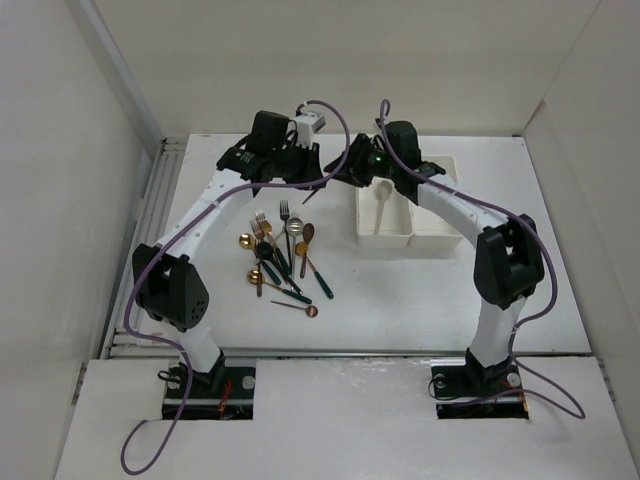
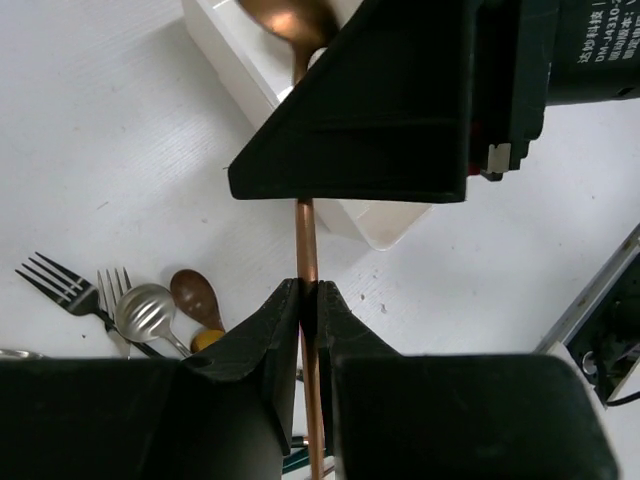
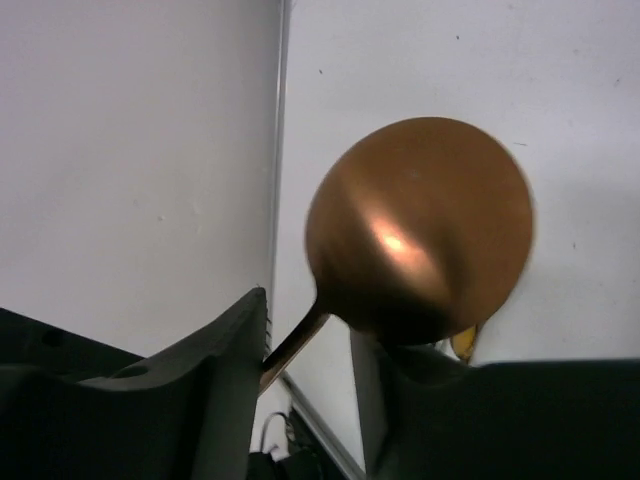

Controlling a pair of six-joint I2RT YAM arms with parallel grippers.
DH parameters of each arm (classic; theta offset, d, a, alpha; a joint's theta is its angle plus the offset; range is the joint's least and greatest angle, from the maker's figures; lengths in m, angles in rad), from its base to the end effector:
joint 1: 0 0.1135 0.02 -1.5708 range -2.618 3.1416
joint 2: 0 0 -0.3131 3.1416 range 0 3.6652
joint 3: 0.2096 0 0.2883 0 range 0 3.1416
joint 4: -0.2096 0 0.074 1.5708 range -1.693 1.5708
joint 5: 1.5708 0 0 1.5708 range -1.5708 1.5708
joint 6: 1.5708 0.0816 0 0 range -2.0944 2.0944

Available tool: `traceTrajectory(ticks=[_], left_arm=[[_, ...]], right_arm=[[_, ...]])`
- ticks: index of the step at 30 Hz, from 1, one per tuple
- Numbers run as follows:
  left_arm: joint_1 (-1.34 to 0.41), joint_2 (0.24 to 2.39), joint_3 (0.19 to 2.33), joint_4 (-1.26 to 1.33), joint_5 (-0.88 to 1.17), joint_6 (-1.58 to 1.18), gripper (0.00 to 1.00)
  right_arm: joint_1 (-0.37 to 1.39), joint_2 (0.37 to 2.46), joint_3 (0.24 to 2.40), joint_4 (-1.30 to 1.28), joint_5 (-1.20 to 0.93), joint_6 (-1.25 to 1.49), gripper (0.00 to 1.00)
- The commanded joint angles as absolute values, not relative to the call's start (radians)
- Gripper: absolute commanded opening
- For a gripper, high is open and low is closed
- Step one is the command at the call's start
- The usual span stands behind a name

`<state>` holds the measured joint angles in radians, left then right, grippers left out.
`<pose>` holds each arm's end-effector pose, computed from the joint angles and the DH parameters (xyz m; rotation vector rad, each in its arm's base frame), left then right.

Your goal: Sort the eating utensils into containers

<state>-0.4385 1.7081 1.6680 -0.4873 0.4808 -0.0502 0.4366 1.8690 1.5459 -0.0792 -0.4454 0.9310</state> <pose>0.4127 -0.2352 0.3986 0.6991 2.0138 -0.7956 0.4693 0.2578 0.3223 0.2148 2.1723 1.2808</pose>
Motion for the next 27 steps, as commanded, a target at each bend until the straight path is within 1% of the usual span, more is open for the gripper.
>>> traceTrajectory(ticks=[1,2,3,4,5,7,8,9,10,11,12,14,15,16,17,18,20,22,23,27], left_arm=[[-0.439,1.675,1.669,-0.465,0.518,-0.060,0.00],[-0.439,1.675,1.669,-0.456,0.518,-0.069,0.00],[-0.439,1.675,1.660,-0.456,0.518,-0.069,0.00],[-0.439,1.675,1.660,-0.456,0.518,-0.069,0.00],[-0.439,1.675,1.660,-0.456,0.518,-0.069,0.00],[-0.448,1.684,1.651,-0.456,0.518,-0.080,0.00],[-0.448,1.695,1.651,-0.456,0.518,-0.080,0.10],[-0.448,1.704,1.651,-0.471,0.518,-0.080,0.54],[-0.448,1.722,1.651,-0.482,0.518,-0.080,0.83],[-0.448,1.723,1.660,-0.491,0.518,-0.095,1.00],[-0.448,1.733,1.660,-0.491,0.506,-0.095,1.00],[-0.448,1.733,1.647,-0.491,0.444,-0.106,1.00],[-0.448,1.733,1.632,-0.491,0.421,-0.106,1.00],[-0.448,1.723,1.614,-0.482,0.373,-0.106,1.00],[-0.439,1.723,1.605,-0.482,0.348,-0.106,1.00],[-0.439,1.723,1.605,-0.471,0.330,-0.106,1.00],[-0.439,1.723,1.569,-0.462,0.263,-0.106,1.00],[-0.439,1.723,1.548,-0.436,0.169,-0.106,1.00],[-0.439,1.712,1.536,-0.417,0.049,-0.106,1.00],[-0.448,1.712,1.546,-0.393,-0.177,-0.045,1.00]], right_arm=[[0.453,1.896,1.608,0.003,-0.474,0.966,0.42],[0.453,1.907,1.618,0.003,-0.486,0.966,0.36],[0.453,1.907,1.627,0.014,-0.500,0.966,0.27],[0.453,1.907,1.628,0.014,-0.500,0.966,0.15],[0.453,1.907,1.628,0.014,-0.500,0.977,0.00],[0.453,1.907,1.628,0.014,-0.488,0.977,0.00],[0.453,1.898,1.628,0.014,-0.488,0.968,0.00],[0.453,1.898,1.618,0.014,-0.474,0.951,0.00],[0.442,1.882,1.608,0.014,-0.456,0.940,0.00],[0.442,1.872,1.599,0.014,-0.443,0.930,0.00],[0.424,1.846,1.598,-0.012,-0.428,0.895,0.00],[0.391,1.824,1.621,-0.107,-0.323,0.833,0.00],[0.382,1.824,1.650,-0.255,-0.269,0.736,0.00],[0.382,1.824,1.689,-0.337,-0.208,0.676,0.00],[0.382,1.841,1.731,-0.418,-0.083,0.616,0.00],[0.382,1.864,1.824,-0.575,-0.022,0.559,0.00],[0.382,1.933,1.893,-0.691,0.123,0.448,0.00],[0.371,1.980,1.924,-0.773,0.191,0.395,0.00],[0.362,1.991,1.924,-0.773,0.215,0.379,0.00],[0.362,2.035,1.873,-0.755,0.241,0.328,0.00]])
